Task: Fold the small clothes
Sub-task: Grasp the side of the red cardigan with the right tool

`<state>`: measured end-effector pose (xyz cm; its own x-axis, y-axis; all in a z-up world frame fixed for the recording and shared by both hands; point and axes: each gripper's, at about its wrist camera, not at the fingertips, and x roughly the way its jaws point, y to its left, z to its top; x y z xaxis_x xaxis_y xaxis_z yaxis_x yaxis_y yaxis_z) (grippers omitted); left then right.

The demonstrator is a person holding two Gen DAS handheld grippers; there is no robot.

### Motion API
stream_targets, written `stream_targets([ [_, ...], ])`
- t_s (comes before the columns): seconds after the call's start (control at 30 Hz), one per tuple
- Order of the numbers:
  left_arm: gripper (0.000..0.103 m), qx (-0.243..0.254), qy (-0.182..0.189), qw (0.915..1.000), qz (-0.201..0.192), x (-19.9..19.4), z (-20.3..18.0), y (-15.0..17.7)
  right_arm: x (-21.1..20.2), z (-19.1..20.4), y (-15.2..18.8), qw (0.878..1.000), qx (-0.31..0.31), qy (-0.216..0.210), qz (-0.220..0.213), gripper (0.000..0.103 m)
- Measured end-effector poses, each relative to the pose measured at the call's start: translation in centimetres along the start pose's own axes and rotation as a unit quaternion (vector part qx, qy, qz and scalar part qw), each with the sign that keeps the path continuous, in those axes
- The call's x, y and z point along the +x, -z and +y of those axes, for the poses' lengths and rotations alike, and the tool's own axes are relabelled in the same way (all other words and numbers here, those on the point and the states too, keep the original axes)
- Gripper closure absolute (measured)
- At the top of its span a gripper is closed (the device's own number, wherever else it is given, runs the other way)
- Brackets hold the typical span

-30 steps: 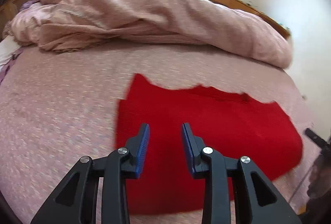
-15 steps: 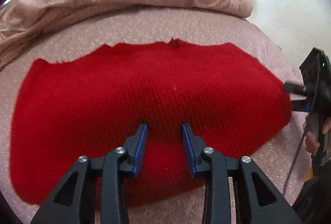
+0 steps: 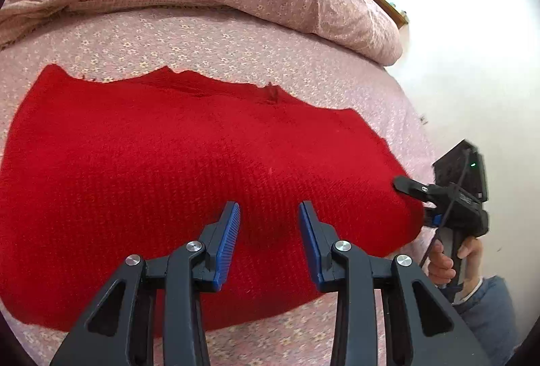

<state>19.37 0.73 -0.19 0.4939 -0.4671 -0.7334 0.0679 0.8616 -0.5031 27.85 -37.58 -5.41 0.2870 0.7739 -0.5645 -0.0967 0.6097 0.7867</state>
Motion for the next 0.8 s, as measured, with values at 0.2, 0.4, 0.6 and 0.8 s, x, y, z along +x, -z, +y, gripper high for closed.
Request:
stream_targets([
  [0.2,0.101,-0.011,-0.017,0.9998,-0.001,1.5,0.0,-0.7,-0.4,-1.3,-0.3,1.0,0.021,0.008,-0.002,0.075],
  [0.4,0.103,-0.013,-0.014,0.9998,-0.01,0.4,-0.1,-1.0,-1.5,-1.7,-0.5,0.998,0.044,-0.032,-0.01,0.029],
  [0.6,0.103,-0.014,-0.024,0.9996,0.002,1.8,0.4,-0.5,0.4,1.2,0.2,0.996,-0.018,0.015,0.081,0.004],
  [0.8,0.103,-0.022,-0.017,0.9996,0.002,1.5,0.5,-0.8,0.1,0.1,-0.6,0.999,0.006,-0.012,0.047,0.041],
])
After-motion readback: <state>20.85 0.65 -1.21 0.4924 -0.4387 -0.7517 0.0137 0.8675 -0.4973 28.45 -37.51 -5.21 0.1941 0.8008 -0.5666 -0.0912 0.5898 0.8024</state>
